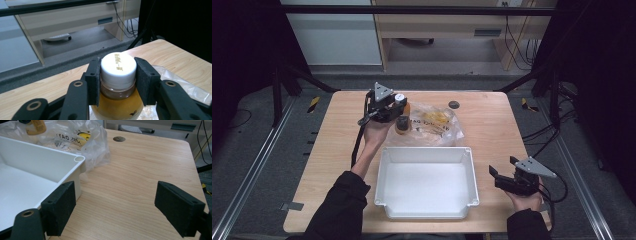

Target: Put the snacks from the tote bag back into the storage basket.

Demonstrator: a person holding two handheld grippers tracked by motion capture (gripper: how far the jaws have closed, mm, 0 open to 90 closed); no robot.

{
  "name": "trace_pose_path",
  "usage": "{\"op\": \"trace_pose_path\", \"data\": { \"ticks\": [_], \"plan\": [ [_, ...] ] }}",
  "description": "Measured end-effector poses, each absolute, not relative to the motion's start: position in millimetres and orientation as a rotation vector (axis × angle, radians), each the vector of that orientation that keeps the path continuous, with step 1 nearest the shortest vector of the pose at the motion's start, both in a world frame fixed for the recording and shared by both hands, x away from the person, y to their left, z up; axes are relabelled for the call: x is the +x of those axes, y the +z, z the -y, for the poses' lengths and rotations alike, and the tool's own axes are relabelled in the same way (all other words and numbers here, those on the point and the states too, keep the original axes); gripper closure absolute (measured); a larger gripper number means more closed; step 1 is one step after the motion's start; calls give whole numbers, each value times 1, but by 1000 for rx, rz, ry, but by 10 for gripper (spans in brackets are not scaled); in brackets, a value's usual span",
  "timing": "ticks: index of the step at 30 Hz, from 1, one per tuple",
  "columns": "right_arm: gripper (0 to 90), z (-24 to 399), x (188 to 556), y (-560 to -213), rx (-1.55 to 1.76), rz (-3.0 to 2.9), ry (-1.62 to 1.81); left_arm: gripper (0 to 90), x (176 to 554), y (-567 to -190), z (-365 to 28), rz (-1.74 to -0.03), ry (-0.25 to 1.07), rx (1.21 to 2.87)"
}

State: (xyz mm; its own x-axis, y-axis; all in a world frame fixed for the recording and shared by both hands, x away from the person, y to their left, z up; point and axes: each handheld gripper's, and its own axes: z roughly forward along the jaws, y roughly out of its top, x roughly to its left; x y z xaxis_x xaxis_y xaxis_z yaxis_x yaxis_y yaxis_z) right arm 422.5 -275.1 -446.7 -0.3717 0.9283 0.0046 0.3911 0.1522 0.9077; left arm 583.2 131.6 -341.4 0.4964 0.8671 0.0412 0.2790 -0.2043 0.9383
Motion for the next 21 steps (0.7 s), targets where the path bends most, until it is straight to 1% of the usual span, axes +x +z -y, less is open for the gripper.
{"op": "trace_pose_path", "data": {
  "ticks": [21],
  "plan": [
    [173, 275, 423, -447, 1254, -1853, 1187, 589, 573, -313, -128, -926, 753, 1721]
  ]
}}
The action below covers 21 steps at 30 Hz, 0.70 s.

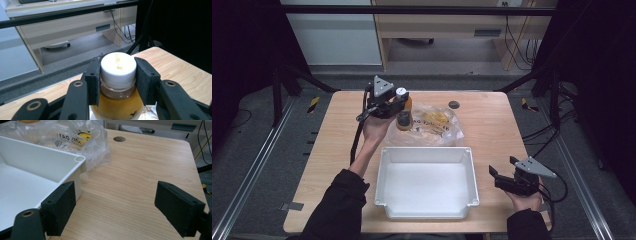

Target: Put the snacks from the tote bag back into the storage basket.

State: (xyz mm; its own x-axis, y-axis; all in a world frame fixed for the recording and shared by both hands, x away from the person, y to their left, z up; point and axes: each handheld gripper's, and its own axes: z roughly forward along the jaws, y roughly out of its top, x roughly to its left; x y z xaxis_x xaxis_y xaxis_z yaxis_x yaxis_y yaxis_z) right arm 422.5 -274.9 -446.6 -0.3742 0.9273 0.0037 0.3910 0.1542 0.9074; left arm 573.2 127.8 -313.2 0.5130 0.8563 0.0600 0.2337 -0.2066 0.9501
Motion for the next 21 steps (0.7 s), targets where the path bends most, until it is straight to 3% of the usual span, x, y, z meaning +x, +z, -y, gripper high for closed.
{"op": "trace_pose_path", "data": {
  "ticks": [21],
  "plan": [
    [174, 274, 422, -446, 1254, -1852, 1186, 589, 545, -290, -133, -851, 756, 1695]
  ]
}}
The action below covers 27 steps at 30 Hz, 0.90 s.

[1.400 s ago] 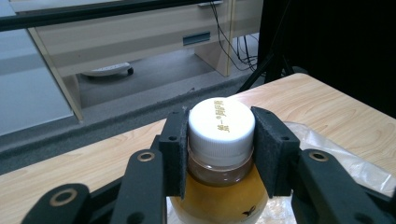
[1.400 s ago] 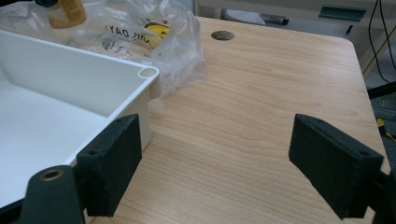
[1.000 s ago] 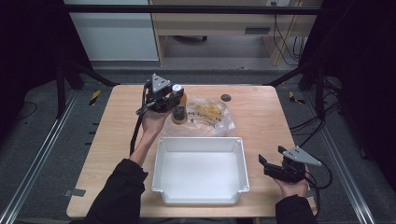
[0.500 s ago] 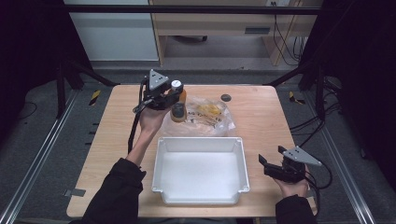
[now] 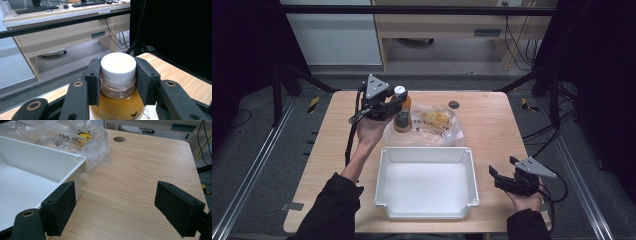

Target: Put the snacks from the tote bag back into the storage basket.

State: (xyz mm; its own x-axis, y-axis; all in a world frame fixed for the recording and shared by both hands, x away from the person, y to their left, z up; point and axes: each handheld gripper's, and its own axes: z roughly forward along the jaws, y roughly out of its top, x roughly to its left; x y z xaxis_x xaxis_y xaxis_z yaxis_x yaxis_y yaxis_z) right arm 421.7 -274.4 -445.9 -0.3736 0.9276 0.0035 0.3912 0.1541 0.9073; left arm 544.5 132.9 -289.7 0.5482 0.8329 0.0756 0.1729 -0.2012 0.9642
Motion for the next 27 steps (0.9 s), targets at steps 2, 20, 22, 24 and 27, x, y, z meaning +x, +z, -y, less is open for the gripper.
{"op": "trace_pose_path", "data": {
  "ticks": [2, 20, 22, 24, 27],
  "plan": [
    [174, 274, 422, -446, 1252, -1851, 1186, 589, 542, -288, -133, -842, 763, 1703],
    [175, 275, 421, -446, 1248, -1852, 1185, 589, 515, -288, -132, -791, 745, 1717],
    [175, 274, 421, -446, 1249, -1853, 1185, 589, 513, -289, -133, -789, 742, 1718],
    [175, 274, 421, -446, 1248, -1854, 1183, 589, 510, -290, -135, -787, 736, 1715],
    [175, 274, 421, -446, 1248, -1853, 1183, 589, 505, -292, -136, -783, 730, 1712]
  ]
}}
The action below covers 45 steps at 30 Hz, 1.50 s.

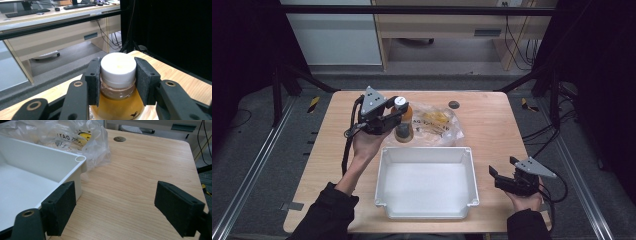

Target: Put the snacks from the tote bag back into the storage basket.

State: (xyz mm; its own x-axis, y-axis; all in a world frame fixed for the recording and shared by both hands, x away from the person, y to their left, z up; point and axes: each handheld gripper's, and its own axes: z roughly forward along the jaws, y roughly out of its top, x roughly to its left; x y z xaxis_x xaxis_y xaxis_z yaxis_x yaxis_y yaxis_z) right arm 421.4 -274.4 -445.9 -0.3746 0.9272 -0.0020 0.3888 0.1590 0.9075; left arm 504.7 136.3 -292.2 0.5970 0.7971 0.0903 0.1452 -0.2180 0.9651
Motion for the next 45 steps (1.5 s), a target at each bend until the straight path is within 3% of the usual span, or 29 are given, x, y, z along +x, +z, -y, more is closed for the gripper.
{"op": "trace_pose_path", "data": {
  "ticks": [45],
  "plan": [
    [176, 273, 420, -446, 1247, -1854, 1178, 589, 432, -353, -148, -747, 629, 1757]
  ]
}}
